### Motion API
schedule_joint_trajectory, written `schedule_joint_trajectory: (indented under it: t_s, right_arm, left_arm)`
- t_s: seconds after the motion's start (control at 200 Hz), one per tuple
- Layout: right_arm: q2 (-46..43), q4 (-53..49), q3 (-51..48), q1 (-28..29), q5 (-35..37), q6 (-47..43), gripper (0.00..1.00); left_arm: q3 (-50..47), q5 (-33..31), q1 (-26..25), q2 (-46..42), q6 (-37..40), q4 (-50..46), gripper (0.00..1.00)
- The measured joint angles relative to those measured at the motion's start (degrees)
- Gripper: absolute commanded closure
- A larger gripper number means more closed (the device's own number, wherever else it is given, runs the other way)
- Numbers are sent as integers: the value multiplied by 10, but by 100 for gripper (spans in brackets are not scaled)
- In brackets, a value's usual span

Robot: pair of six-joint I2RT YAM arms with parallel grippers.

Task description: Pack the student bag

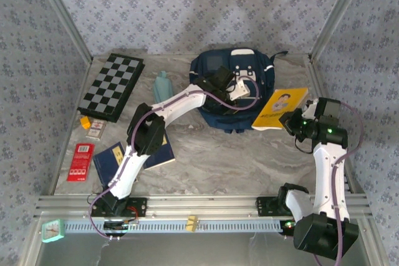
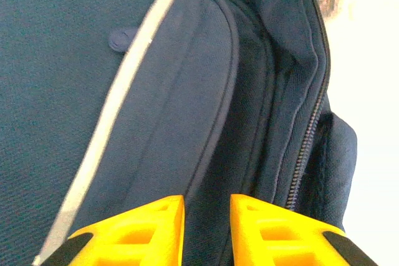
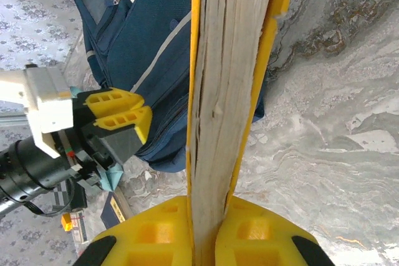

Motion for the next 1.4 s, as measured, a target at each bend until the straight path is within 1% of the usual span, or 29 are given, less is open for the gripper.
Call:
schedule_joint_trajectory:
  t_s: [0.105,0.26,0.455,0.625,0.835,1.029,1.249,1.399]
  right_arm:
    - [-2,0,-3,-2,-2,-2,100]
    - [-5,0,-5,-4,-4,-2,100]
    - [-7,0,-9,-7,-6,-2,100]
    - [-7,0,-13,-9,-9,-2,100]
    - [-12,0,-13,-10,-12,-2,100]
    - [-13,0,-13,-10,-14,-2,100]
    - [-13,0,-13,-12,-15,-2,100]
    - [-13,0,-13,-13,-15,-3,100]
  left_arm:
    - [0,16,-3,6,-5,-12,67]
    - [-1,55,-5,6,-19,-12,63]
    - [-15,80,-5,6,-30,-9,63]
    - [-7,79,2,12,-42,-15,71]
    - [12,76,16,16,-49,-21,71]
    - [25,59,22,18,-49,-36,70]
    - [36,40,5,21,-28,-58,69]
    - [37,24,-11,33,-18,-59,71]
